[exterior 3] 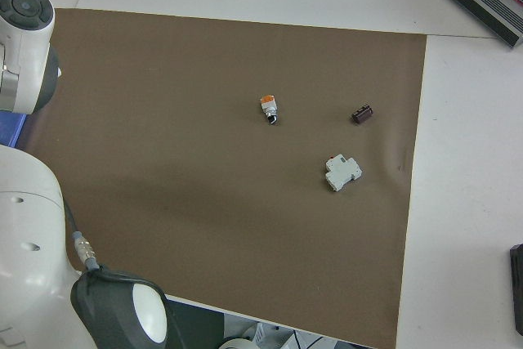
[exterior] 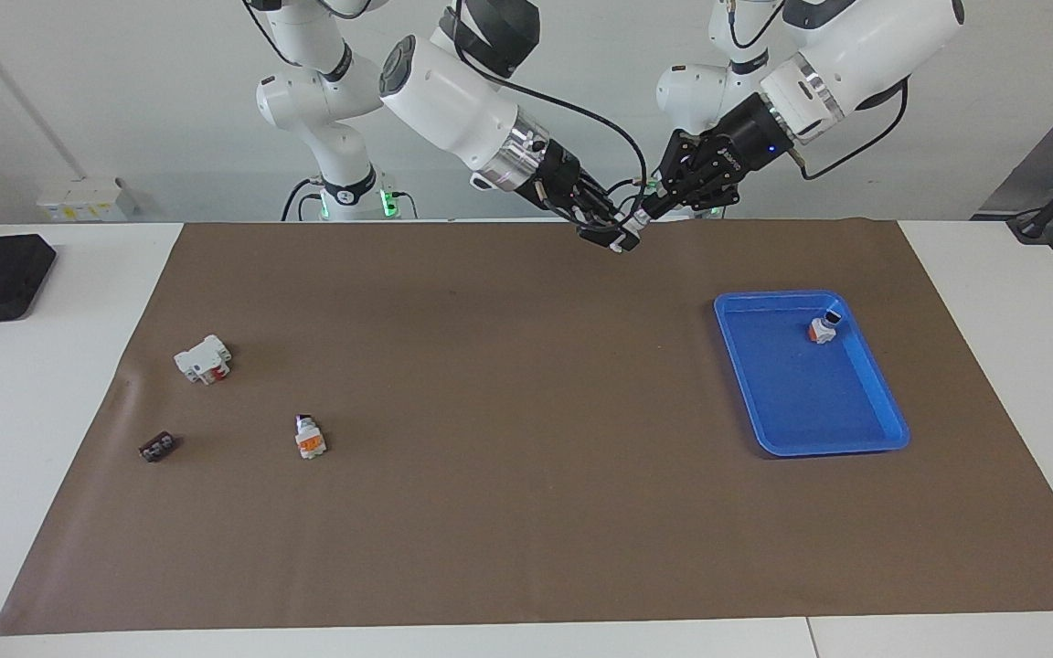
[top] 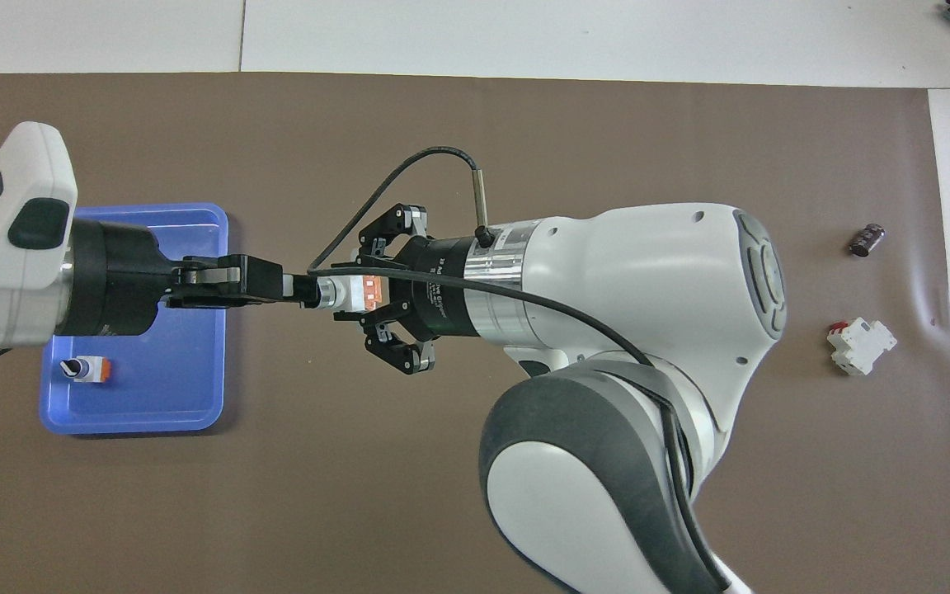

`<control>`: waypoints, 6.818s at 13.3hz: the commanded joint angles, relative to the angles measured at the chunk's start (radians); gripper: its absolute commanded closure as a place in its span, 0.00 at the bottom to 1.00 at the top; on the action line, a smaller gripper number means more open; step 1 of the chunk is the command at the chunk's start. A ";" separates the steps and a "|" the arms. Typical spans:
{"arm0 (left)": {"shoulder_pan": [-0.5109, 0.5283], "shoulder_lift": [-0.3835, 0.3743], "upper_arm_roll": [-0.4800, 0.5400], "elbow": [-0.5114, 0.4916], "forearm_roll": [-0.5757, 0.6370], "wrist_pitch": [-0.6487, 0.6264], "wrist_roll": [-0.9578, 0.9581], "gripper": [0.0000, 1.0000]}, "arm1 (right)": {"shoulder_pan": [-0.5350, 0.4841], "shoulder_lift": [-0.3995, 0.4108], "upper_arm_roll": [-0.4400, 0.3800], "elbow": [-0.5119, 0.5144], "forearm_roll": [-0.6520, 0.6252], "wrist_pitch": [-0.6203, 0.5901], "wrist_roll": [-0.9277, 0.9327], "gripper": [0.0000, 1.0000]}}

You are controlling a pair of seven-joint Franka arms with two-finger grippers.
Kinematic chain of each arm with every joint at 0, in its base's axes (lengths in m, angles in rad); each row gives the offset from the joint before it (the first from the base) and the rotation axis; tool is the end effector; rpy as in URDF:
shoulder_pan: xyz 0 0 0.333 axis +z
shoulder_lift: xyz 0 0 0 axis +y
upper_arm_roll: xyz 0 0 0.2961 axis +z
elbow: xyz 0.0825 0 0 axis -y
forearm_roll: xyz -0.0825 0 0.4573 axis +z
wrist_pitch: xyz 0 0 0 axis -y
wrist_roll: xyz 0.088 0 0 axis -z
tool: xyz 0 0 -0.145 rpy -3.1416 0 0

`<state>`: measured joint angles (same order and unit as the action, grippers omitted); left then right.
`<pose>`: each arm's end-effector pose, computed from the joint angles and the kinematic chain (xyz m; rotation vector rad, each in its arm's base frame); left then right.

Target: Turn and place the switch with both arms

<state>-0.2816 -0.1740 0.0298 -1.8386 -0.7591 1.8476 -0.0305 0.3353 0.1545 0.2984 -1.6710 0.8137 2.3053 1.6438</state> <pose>0.5701 -0.2277 0.5836 2.3702 -0.0875 0.0823 0.5801 0.4571 0.5106 -1.7578 1.5429 0.6306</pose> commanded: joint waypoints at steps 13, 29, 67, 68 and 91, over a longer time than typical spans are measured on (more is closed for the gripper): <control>-0.031 -0.033 -0.021 -0.044 -0.005 0.018 -0.481 1.00 | 0.010 -0.009 0.010 -0.001 0.022 0.023 0.010 1.00; -0.028 -0.032 -0.022 -0.039 -0.003 0.022 -1.420 1.00 | 0.008 -0.009 0.010 -0.001 0.022 0.023 0.011 1.00; -0.028 -0.024 -0.022 -0.028 0.041 0.039 -1.603 1.00 | 0.013 -0.010 0.008 -0.001 0.004 0.017 -0.001 0.07; -0.028 -0.024 -0.022 -0.028 0.046 0.039 -1.602 1.00 | 0.011 -0.012 0.007 -0.001 -0.004 0.014 -0.002 0.06; 0.305 -0.122 -0.019 -0.257 0.647 0.036 -0.659 1.00 | -0.426 -0.141 0.001 0.010 -0.900 -0.451 -1.254 0.00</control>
<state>0.0072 -0.2586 0.0218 -2.0329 -0.1646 1.8758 -0.8101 -0.0829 0.0168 0.2873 -1.6738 -0.0491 1.8400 0.4168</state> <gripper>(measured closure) 0.890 0.004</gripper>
